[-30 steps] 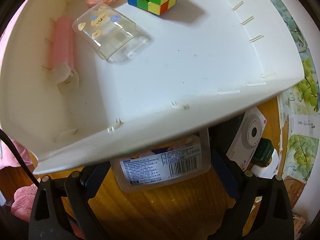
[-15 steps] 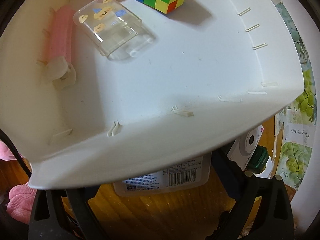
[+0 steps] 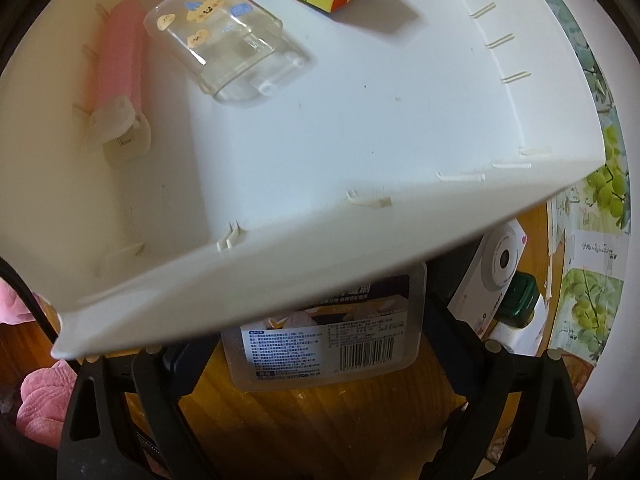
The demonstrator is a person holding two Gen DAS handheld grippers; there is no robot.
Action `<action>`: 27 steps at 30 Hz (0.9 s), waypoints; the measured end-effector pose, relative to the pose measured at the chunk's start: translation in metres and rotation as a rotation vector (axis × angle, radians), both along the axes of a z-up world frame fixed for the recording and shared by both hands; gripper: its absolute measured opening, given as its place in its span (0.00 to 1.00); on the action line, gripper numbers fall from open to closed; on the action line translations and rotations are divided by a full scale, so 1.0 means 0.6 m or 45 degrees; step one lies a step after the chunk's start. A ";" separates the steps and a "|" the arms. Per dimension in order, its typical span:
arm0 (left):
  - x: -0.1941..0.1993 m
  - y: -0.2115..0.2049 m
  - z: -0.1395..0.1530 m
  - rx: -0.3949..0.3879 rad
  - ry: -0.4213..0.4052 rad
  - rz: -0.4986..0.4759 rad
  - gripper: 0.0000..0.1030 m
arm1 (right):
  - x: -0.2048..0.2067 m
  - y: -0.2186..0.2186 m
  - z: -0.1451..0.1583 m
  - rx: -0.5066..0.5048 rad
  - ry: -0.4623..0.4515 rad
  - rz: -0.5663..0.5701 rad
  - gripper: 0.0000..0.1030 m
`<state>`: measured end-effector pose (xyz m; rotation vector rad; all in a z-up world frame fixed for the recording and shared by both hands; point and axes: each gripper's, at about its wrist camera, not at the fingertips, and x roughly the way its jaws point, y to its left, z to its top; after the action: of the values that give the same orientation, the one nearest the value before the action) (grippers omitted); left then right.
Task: Organize rigid objects
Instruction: 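Grasp the blue-labeled clear box with the left tool while the right tool grasps the beige wedge, then lift the labeled box and beige wedge and carry them over the tray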
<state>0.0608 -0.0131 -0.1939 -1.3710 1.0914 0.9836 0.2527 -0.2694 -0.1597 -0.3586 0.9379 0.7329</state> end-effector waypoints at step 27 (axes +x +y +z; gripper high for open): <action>0.056 -0.057 -0.003 -0.095 -0.048 -0.343 0.93 | -0.079 -0.029 0.034 0.102 0.065 -0.047 0.48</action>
<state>0.0945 -0.0473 -0.1960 -1.2570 1.2573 0.7249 0.2056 -0.2865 -0.1396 -0.2527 0.9577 0.7461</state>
